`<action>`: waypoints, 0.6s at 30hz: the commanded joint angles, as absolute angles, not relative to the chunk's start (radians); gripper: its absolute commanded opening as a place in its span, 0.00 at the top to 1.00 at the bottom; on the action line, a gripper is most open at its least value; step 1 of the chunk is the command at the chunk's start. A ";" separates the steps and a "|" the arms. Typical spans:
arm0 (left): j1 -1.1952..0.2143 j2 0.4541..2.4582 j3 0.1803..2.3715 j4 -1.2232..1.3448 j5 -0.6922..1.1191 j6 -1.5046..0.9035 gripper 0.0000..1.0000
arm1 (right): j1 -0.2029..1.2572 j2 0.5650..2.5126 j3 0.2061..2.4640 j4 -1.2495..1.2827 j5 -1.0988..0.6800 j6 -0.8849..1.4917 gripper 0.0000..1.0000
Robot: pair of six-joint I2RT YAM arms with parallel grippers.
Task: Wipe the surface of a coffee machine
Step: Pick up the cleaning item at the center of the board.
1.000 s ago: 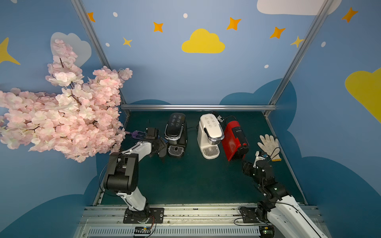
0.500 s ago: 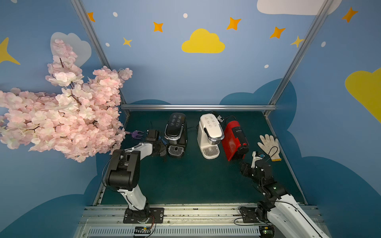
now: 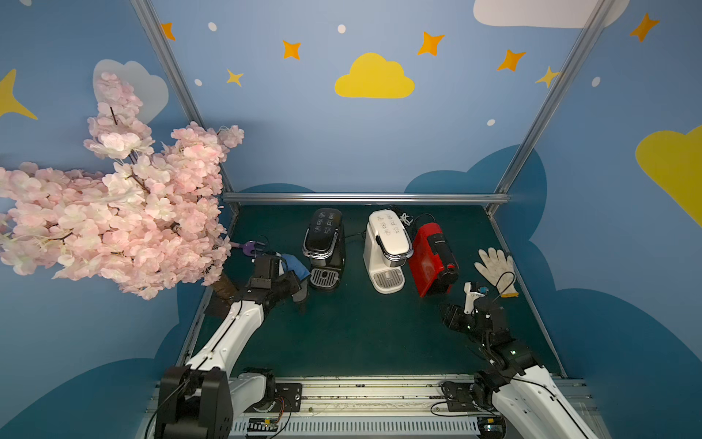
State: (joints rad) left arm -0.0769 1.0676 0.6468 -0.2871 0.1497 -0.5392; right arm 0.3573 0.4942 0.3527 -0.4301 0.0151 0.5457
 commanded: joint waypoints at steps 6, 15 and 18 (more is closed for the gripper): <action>-0.099 0.772 0.610 -0.432 0.400 -0.484 0.97 | 0.363 0.412 0.460 -0.650 -0.081 0.541 0.41; -0.191 0.601 0.515 -0.263 0.652 -0.582 0.97 | 0.368 0.403 0.532 -0.592 -0.269 0.609 0.42; -0.223 0.607 0.523 -0.224 0.729 -0.585 0.97 | 0.375 0.404 0.549 -0.573 -0.355 0.609 0.43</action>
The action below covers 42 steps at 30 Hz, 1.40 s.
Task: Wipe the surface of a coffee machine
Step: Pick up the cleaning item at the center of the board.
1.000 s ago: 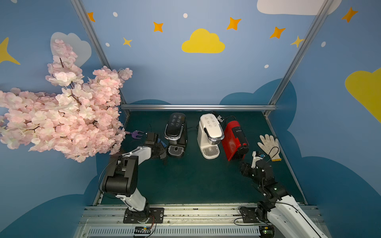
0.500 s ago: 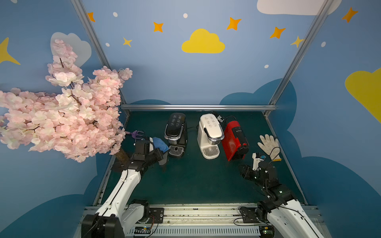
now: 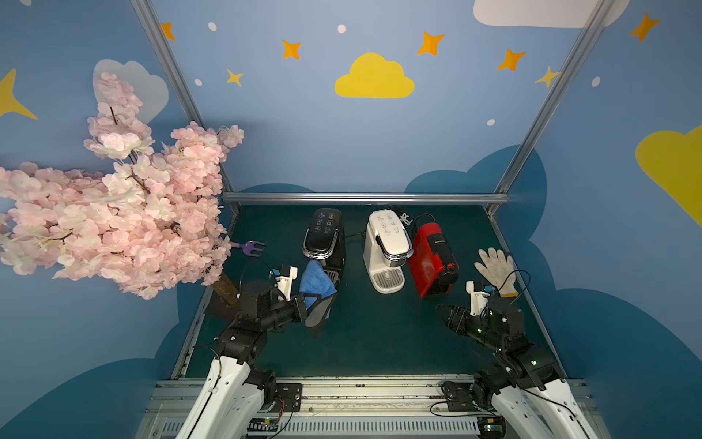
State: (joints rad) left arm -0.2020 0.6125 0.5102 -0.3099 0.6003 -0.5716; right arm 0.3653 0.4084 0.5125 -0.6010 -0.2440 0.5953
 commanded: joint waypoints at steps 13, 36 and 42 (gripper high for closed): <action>-0.560 0.782 0.580 0.058 0.791 -0.615 0.97 | 0.438 0.437 0.481 -0.043 -0.779 0.836 0.41; -0.793 1.224 0.803 0.311 0.789 -0.592 0.97 | 0.693 0.715 0.555 0.194 -0.618 0.803 0.27; -0.793 1.207 0.793 0.258 0.751 -0.566 0.97 | 0.693 0.667 0.563 0.145 -0.513 0.743 0.60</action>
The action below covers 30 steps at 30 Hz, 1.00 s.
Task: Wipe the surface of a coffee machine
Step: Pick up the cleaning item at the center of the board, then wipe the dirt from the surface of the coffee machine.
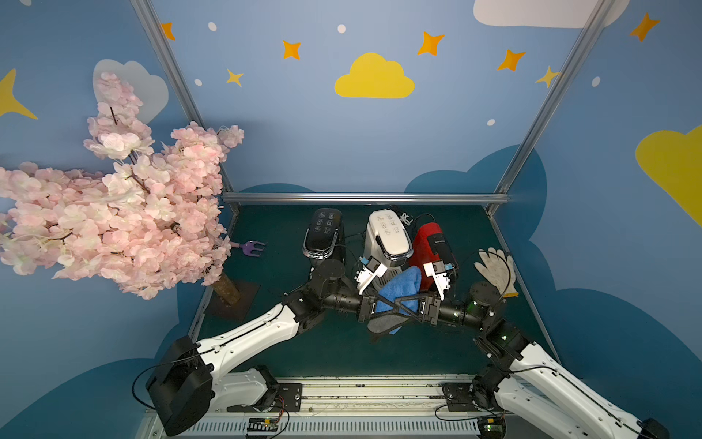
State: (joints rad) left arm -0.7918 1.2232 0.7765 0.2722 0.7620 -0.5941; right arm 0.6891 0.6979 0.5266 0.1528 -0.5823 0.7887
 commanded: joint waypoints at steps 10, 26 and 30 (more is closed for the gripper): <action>-0.789 1.219 0.828 0.133 0.625 -0.509 0.52 | 0.688 0.636 0.570 0.043 -0.446 0.698 1.00; -0.662 1.040 0.750 -0.132 0.241 -0.443 0.38 | 0.556 0.663 0.877 -0.475 0.318 0.337 1.00; -0.644 1.063 0.737 -0.136 0.245 -0.412 0.38 | 0.542 0.801 0.887 -0.395 0.372 0.250 1.00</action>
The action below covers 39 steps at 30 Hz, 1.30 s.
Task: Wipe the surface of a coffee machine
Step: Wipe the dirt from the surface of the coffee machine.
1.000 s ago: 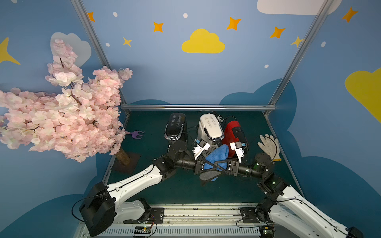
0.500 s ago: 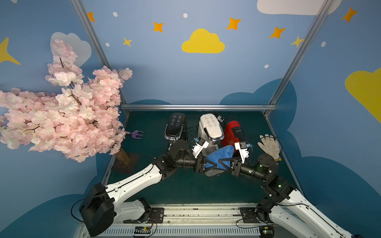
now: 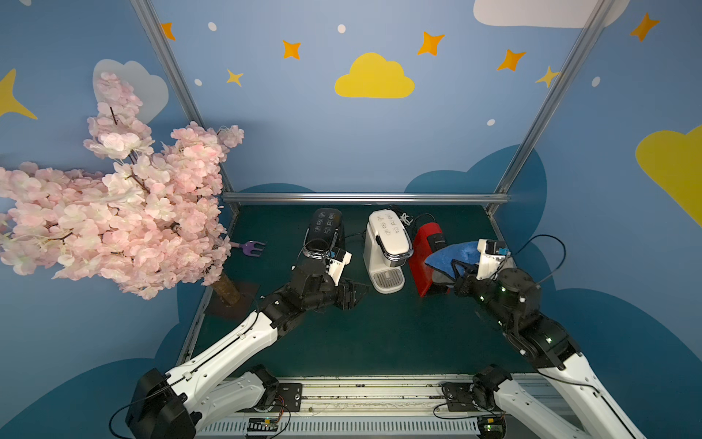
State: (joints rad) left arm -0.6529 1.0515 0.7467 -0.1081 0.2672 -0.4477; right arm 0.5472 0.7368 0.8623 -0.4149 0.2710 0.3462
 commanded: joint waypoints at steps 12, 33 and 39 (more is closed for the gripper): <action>-0.603 1.267 0.753 0.043 0.279 -0.316 0.38 | 0.435 1.194 1.045 -0.247 0.356 0.151 1.00; -0.591 1.307 0.597 0.261 0.293 -0.219 0.38 | 0.454 1.478 1.200 -0.351 0.222 0.124 1.00; -0.591 1.249 0.572 0.262 0.288 -0.222 0.38 | 0.483 1.443 1.139 -0.378 0.228 0.161 1.00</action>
